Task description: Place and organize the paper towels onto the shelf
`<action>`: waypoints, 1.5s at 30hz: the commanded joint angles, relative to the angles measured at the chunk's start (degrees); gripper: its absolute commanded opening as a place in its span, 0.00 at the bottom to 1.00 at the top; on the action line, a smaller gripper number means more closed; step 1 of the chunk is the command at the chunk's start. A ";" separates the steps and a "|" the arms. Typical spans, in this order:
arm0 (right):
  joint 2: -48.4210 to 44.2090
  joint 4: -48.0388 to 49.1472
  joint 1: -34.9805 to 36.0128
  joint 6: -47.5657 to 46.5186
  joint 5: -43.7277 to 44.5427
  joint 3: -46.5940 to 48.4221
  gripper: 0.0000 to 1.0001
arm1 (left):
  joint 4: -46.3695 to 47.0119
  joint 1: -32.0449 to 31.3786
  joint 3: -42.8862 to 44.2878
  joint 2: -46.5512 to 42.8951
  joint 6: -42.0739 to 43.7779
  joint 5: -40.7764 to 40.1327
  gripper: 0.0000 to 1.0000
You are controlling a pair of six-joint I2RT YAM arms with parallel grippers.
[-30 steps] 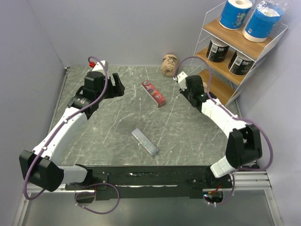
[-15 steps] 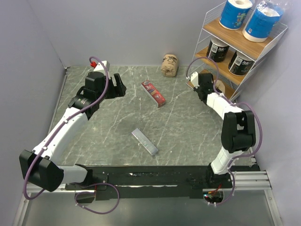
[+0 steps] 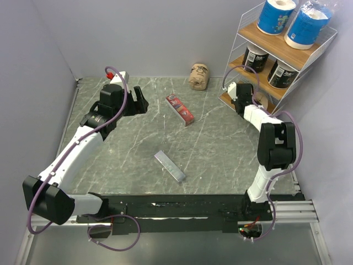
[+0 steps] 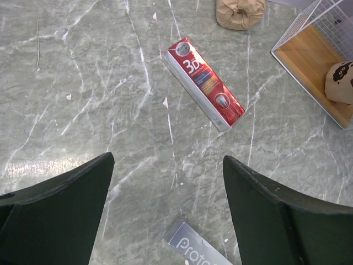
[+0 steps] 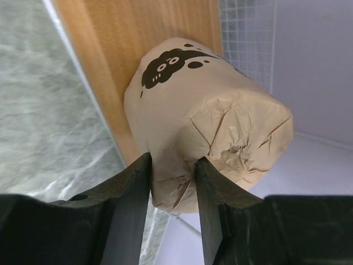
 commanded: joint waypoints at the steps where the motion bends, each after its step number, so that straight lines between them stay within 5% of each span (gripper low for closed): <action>1: 1.38 4.68 -0.90 -1.14 5.73 4.49 0.43 | 2.10 -0.21 -0.08 -0.15 -0.36 0.39 0.86; 6: 1.29 7.68 -0.81 -2.02 9.77 3.87 0.59 | 2.28 -0.22 -0.17 -0.24 -0.54 0.57 0.87; 12: -1.86 11.80 1.30 -3.25 12.06 1.77 0.63 | 2.28 -0.30 -0.17 -0.68 -0.63 0.92 0.87; 28: 3.57 10.58 3.24 -2.02 5.65 3.51 0.44 | 2.45 -0.30 -0.35 -1.65 -0.63 0.66 0.88; 45: 9.64 6.19 -0.37 2.02 8.64 9.93 0.41 | 2.28 -0.21 -0.52 -1.38 -0.62 -0.58 0.89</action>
